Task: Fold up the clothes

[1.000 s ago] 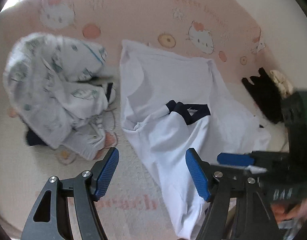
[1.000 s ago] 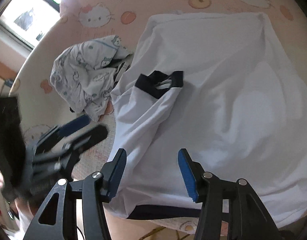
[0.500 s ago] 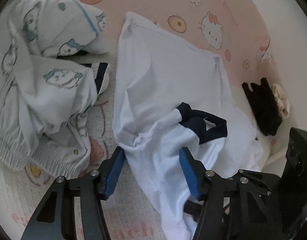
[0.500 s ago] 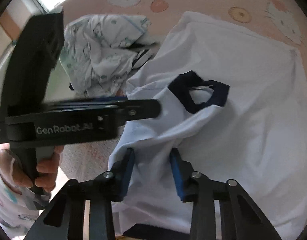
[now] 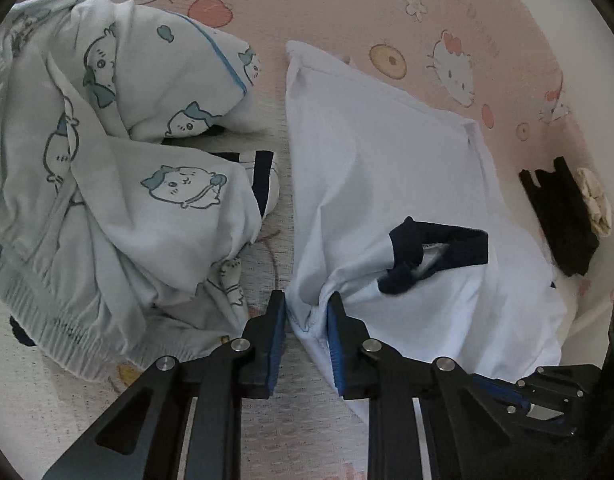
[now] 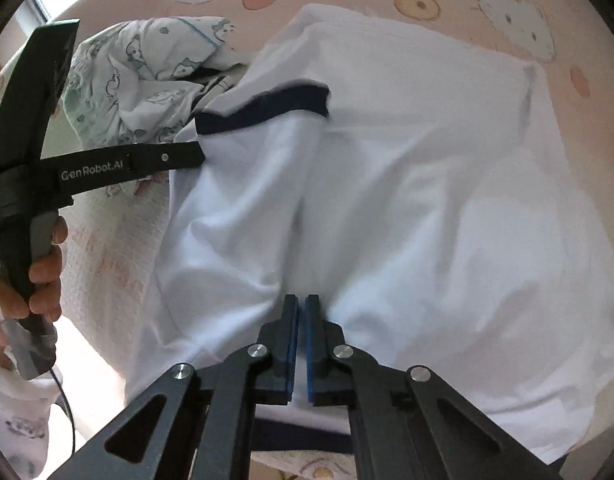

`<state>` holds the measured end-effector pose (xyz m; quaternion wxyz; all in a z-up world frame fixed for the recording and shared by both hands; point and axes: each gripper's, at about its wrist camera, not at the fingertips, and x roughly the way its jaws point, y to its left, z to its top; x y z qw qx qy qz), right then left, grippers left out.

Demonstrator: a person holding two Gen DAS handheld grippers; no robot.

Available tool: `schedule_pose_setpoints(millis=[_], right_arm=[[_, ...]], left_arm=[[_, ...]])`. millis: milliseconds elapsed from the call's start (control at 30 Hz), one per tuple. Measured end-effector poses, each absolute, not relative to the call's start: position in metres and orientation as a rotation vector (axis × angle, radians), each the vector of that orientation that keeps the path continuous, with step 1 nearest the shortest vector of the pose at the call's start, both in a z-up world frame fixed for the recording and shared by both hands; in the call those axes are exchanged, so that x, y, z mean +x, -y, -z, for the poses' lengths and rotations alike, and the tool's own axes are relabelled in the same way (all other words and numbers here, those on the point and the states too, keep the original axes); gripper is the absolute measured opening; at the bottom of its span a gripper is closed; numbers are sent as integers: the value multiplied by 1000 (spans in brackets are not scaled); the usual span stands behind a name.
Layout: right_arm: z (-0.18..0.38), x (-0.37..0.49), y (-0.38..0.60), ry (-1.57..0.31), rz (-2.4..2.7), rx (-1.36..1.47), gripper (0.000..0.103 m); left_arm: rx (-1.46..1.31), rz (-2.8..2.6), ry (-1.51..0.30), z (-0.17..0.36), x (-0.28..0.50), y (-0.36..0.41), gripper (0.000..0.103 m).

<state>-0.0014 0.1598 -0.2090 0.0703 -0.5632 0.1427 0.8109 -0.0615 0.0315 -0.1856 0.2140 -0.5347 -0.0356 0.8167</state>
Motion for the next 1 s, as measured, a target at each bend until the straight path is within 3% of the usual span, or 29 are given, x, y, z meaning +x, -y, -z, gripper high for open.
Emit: schedule_pose_setpoints(millis=[100, 233, 300, 333, 400, 433, 600, 1000], right_arm=[[208, -4, -162, -430, -2457, -1727, 0], [199, -3, -170, -491, -2524, -1690, 14], [191, -3, -178, -521, -2534, -1622, 49], [188, -4, -182, -545, -2537, -1595, 53], [182, -7, -190, -616, -2543, -1554, 54], [179, -13, -194, -650, -2549, -1539, 54], [177, -28, -199, -696, -2554, -1515, 54], [186, -61, -175, -399, -2622, -1543, 54]], left_arm=[[-1498, -2270, 51, 182, -59, -38, 19], [-1516, -2211, 87, 173, -59, -34, 21], [-1492, -2222, 60, 166, -57, -32, 30], [-1475, -2231, 36, 163, -56, -31, 35], [-1467, -2262, -7, 158, -55, -26, 55], [-1466, -2273, -9, 156, -56, -24, 56], [-1503, -2212, 98, 163, -68, -21, 56], [-1491, -2187, 104, 175, -73, -39, 56]])
